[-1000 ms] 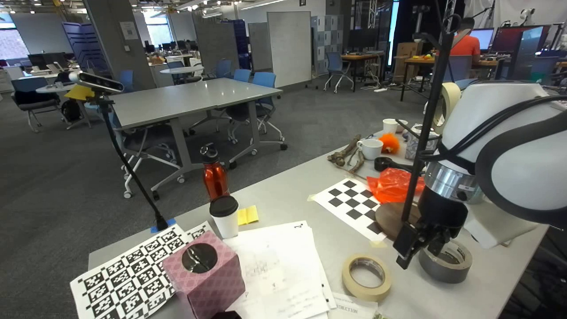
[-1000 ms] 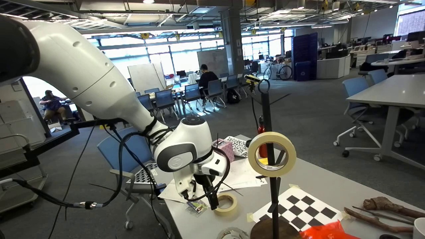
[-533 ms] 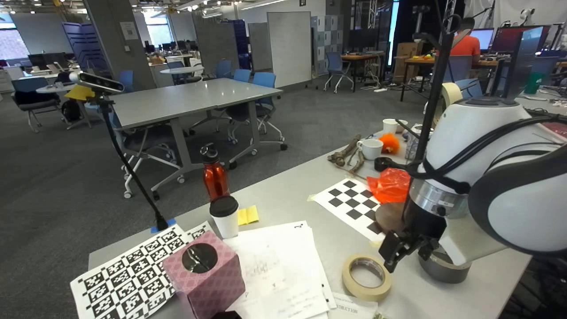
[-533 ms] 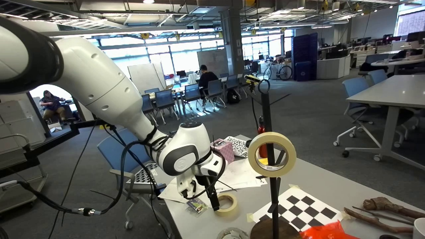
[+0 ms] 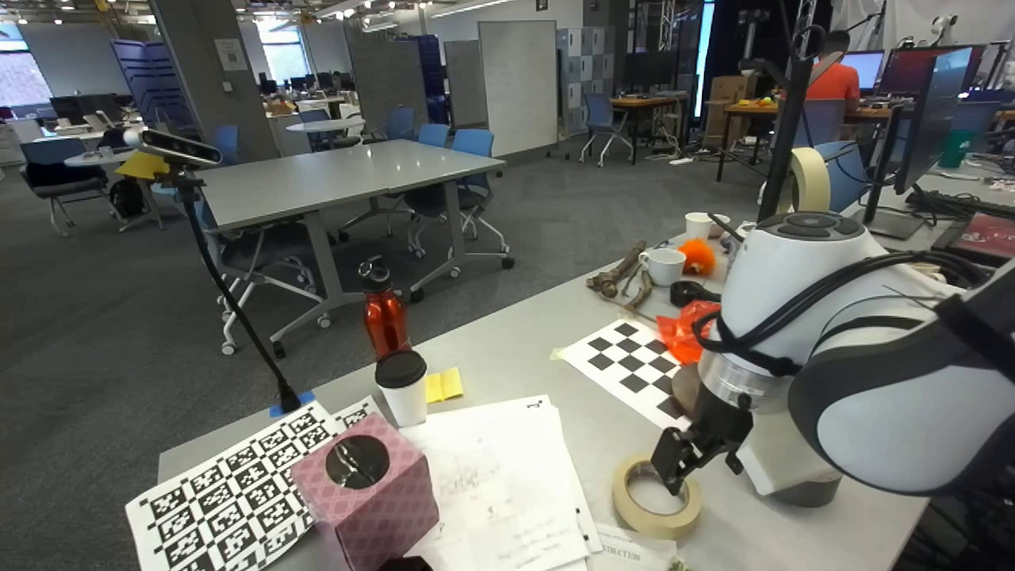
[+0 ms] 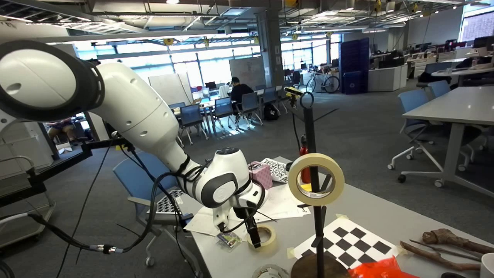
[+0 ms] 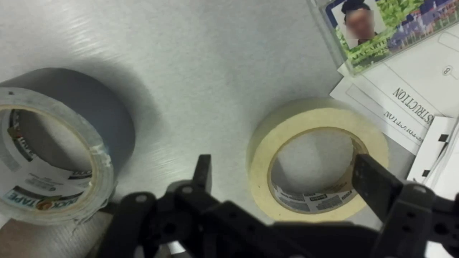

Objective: Pick up the grey tape from the holder and put it on the table. Pick up the two tapes from the table and put them on the holder.

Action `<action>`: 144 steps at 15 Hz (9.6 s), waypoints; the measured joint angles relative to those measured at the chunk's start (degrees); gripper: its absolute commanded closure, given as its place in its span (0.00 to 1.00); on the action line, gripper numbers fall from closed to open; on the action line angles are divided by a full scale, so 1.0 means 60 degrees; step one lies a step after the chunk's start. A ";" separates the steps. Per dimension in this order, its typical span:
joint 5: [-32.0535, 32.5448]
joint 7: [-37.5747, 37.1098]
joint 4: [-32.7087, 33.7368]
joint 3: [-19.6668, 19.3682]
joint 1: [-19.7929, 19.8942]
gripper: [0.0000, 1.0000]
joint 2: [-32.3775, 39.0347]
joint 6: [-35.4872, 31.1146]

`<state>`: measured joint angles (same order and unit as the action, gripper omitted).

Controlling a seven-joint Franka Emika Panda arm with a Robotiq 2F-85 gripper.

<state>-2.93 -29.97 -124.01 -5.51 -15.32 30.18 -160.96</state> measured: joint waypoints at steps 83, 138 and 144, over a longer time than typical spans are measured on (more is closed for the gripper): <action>0.0435 -0.0859 -0.3285 -0.1520 0.1656 0.95 -0.3313 -0.0006; -0.5997 0.2427 -0.3766 -0.1555 0.3010 0.95 -0.4946 -0.1314; -0.6315 0.2427 -0.3376 -0.1369 0.3008 0.95 -0.4573 -0.1299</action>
<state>-40.82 -15.41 -144.26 -13.72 2.72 2.74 -168.75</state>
